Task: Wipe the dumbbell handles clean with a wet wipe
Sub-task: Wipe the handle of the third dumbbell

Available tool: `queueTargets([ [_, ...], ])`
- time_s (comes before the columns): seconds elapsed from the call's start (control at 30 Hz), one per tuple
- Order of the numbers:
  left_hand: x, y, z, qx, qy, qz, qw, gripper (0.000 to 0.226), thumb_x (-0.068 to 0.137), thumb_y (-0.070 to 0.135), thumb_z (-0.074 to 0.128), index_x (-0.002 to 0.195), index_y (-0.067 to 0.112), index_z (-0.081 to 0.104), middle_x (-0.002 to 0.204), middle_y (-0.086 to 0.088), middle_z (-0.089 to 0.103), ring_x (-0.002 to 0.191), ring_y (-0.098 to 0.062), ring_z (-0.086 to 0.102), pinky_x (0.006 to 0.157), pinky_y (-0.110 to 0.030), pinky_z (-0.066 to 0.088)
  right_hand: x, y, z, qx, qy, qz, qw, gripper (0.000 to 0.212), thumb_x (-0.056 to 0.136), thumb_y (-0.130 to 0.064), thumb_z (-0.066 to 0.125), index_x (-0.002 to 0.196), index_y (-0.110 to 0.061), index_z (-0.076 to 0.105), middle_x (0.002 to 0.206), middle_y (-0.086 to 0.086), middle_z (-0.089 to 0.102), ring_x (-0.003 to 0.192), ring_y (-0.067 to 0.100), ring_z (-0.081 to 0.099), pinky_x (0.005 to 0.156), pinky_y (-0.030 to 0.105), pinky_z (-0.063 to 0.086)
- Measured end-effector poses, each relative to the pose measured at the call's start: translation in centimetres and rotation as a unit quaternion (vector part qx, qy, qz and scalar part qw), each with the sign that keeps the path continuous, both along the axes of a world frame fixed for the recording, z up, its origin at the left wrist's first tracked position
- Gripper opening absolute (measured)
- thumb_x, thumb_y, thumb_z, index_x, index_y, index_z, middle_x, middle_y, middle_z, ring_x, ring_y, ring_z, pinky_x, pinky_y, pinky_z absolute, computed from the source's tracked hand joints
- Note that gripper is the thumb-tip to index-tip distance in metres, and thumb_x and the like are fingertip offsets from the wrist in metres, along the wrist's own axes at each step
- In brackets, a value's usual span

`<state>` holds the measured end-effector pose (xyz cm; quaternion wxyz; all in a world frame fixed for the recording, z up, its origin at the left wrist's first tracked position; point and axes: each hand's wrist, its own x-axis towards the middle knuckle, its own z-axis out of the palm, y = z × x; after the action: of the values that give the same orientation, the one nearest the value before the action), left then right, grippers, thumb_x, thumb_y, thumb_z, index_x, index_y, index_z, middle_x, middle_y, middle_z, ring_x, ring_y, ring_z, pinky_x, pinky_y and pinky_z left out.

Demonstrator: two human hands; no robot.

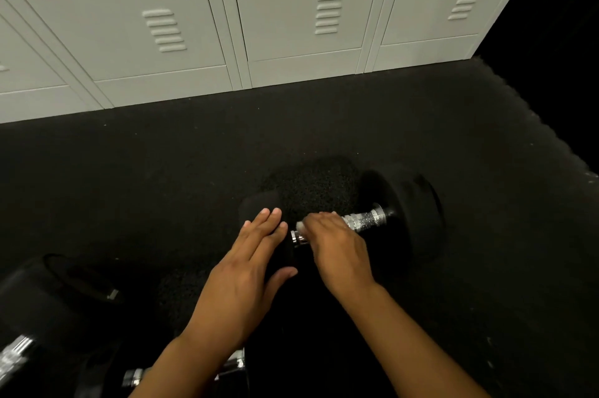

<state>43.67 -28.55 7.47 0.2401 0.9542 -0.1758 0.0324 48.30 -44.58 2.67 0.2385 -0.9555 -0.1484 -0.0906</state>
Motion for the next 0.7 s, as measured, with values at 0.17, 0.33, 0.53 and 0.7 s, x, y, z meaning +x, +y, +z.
queueTargets([
  [0.17,-0.1,0.0,0.0,-0.002,0.002,-0.007,1.000,0.057,0.086,0.044,0.046,0.131,0.009,0.049,0.144,0.000,0.039,0.137,-0.009,0.026,0.114,-0.024,0.012,-1.3,-0.5,-0.7,-0.011,-0.033,0.051,0.998,0.034,0.083,-0.017,0.042,0.103,-0.009,0.069,0.107,0.004,0.069,0.104,0.019,0.062,0.100,0.030,0.039],
  [0.33,0.0,0.0,-0.2,-0.007,-0.005,-0.006,1.000,0.057,0.087,0.043,0.046,0.133,0.010,0.047,0.146,-0.001,0.038,0.139,-0.011,0.025,0.114,-0.028,0.014,1.1,0.1,1.7,-0.083,0.069,0.026,0.994,0.025,0.093,-0.029,0.043,0.087,-0.015,0.063,0.090,0.003,0.067,0.089,0.022,0.061,0.067,0.029,0.037],
  [0.53,0.1,-0.1,0.2,-0.002,0.000,-0.005,1.000,0.057,0.085,0.044,0.045,0.131,0.009,0.049,0.144,-0.002,0.040,0.137,-0.010,0.025,0.114,-0.027,0.009,1.8,0.5,3.3,-0.099,0.126,0.063,0.985,0.030,0.096,-0.035,0.039,0.087,-0.016,0.059,0.090,0.009,0.066,0.086,0.030,0.059,0.062,0.031,0.032],
  [0.7,0.1,-0.1,-0.1,-0.001,0.000,-0.001,1.000,0.057,0.085,0.042,0.044,0.131,0.008,0.049,0.144,-0.002,0.040,0.137,-0.010,0.025,0.114,-0.026,0.008,4.3,0.4,4.0,-0.144,0.215,0.046,0.965,0.028,0.092,-0.034,0.047,0.095,-0.014,0.066,0.096,0.014,0.065,0.092,0.033,0.059,0.068,0.031,0.040],
])
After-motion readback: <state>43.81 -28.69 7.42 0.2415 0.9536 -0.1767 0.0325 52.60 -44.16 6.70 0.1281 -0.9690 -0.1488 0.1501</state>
